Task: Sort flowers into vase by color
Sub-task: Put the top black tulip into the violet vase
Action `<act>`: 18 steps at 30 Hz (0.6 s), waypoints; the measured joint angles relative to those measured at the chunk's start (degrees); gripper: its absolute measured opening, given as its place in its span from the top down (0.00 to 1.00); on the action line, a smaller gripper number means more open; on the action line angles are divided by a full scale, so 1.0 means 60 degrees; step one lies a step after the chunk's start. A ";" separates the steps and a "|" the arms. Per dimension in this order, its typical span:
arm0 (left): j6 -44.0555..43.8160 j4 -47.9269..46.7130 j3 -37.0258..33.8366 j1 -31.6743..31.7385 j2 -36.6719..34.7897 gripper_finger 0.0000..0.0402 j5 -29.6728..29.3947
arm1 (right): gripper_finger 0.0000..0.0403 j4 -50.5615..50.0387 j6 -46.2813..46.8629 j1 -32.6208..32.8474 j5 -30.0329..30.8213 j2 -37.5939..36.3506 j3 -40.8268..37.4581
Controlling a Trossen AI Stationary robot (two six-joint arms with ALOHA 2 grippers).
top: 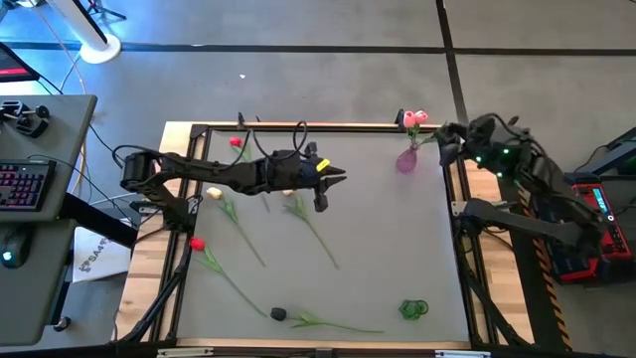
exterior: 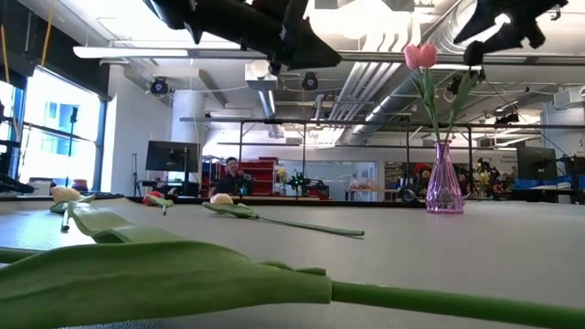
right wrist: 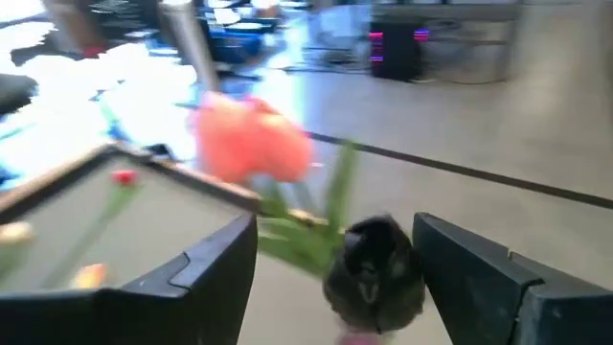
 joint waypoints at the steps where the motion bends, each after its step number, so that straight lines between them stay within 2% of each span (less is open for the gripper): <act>1: 0.0000 -0.0017 0.0000 -0.0025 0.0000 0.87 -0.0005 | 0.33 0.0000 -0.0003 0.0000 -0.0493 0.0000 0.0082; 5: 0.0012 -0.0058 0.0000 -0.0141 0.0004 0.87 -0.0014 | 0.33 0.0315 0.0287 0.0000 -0.2531 0.0000 0.0095; 7: 0.0033 -0.0232 0.0000 -0.0183 0.0004 0.87 -0.0004 | 0.33 0.0328 0.0517 0.0000 -0.3179 0.0023 0.0040; 13: 0.0243 -0.0529 -0.0004 -0.0203 0.0004 0.87 -0.0007 | 0.33 0.0595 0.0560 0.0062 -0.3974 0.0028 -0.0064; 18: 0.0202 -0.0536 -0.0004 -0.0217 0.0004 0.87 -0.0011 | 0.33 0.2201 -0.0241 0.0441 -0.4119 -0.0064 -0.0064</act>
